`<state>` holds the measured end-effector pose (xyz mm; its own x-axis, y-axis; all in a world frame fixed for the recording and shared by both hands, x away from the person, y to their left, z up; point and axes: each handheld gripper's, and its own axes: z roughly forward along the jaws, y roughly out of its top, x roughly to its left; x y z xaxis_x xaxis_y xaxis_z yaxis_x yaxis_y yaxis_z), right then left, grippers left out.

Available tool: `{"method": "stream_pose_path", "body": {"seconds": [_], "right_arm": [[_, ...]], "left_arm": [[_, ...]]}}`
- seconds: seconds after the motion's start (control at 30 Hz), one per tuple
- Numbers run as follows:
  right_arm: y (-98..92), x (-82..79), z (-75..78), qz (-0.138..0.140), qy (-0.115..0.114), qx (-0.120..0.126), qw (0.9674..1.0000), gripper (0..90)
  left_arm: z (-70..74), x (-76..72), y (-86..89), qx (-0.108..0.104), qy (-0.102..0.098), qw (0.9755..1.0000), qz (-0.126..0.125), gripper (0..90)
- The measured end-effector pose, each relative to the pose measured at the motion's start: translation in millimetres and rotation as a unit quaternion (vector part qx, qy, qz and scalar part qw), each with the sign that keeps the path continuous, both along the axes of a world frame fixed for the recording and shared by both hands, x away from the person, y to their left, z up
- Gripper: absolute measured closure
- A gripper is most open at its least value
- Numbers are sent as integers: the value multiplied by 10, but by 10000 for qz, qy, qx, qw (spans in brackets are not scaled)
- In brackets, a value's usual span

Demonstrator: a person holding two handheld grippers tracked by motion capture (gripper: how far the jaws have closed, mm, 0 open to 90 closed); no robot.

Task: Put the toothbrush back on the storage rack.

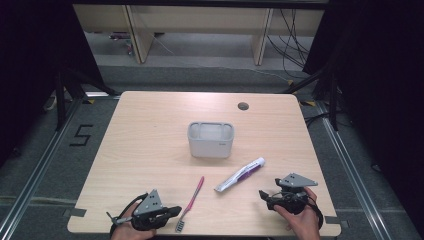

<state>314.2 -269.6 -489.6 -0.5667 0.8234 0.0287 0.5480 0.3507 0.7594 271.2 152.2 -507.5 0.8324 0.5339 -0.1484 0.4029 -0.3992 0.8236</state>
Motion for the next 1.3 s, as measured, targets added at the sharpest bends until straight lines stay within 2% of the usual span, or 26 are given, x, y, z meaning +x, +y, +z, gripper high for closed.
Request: {"method": "stream_pose_path", "body": {"seconds": [0.07,0.1,0.17,0.2,0.23,0.33,0.47,0.5,0.53,0.57,0.63,0.8,0.83,0.93,1.0,1.1,1.13,1.17,1.27,1.3], "right_arm": [[1,0,0,0,1,-7,10000,256],[6,1,1,-1,14,15,10000,256],[7,1,-1,21,47,34,10000,256],[2,0,-1,4,6,-7,10000,256],[2,-1,-1,5,10,-11,10000,256],[3,-1,-1,2,16,-8,10000,256],[7,1,-1,14,16,-16,10000,256],[12,4,-7,53,72,47,9999,256],[10,5,-11,61,58,40,10000,256],[9,3,-11,54,58,36,10000,257],[5,0,0,18,21,-16,10000,257],[5,-1,-1,17,23,-8,10000,257],[8,2,-4,20,23,7,10000,257],[9,-1,-7,46,80,47,9999,258],[4,0,-1,17,13,0,10000,258],[9,1,-8,46,71,53,9999,258],[11,5,-7,55,64,63,9999,258],[11,5,-7,55,64,63,9999,258],[9,2,-8,52,72,55,9999,258],[15,3,-15,78,138,125,9998,258]], "left_arm": [[-10,-3,-21,1,7,10000,-42,895],[-23,-9,-48,96,-7,9999,-100,894],[-27,-8,-60,133,19,9998,-153,894],[-39,-11,-79,101,23,9998,-162,895],[-37,-11,-81,189,17,9996,-195,894],[-61,-27,-128,168,72,9996,-207,894],[-81,-12,-144,409,38,9986,-341,894],[-90,-19,-153,381,93,9988,-284,894],[-91,-10,-148,455,58,9983,-352,894],[-93,-9,-145,473,73,9982,-348,894],[-105,-16,-156,342,120,9989,-290,894],[-108,-2,-118,590,120,9977,-312,894],[-116,1,-111,527,160,9980,-294,894],[-109,22,-50,615,154,9978,-189,894],[-107,38,-16,643,146,9977,-145,894],[-115,59,36,571,172,9982,40,893],[-112,72,57,619,159,9979,49,893],[-102,91,85,775,120,9969,-5,893],[-112,101,106,636,146,9978,143,893],[-107,124,144,790,84,9968,71,893]]}}
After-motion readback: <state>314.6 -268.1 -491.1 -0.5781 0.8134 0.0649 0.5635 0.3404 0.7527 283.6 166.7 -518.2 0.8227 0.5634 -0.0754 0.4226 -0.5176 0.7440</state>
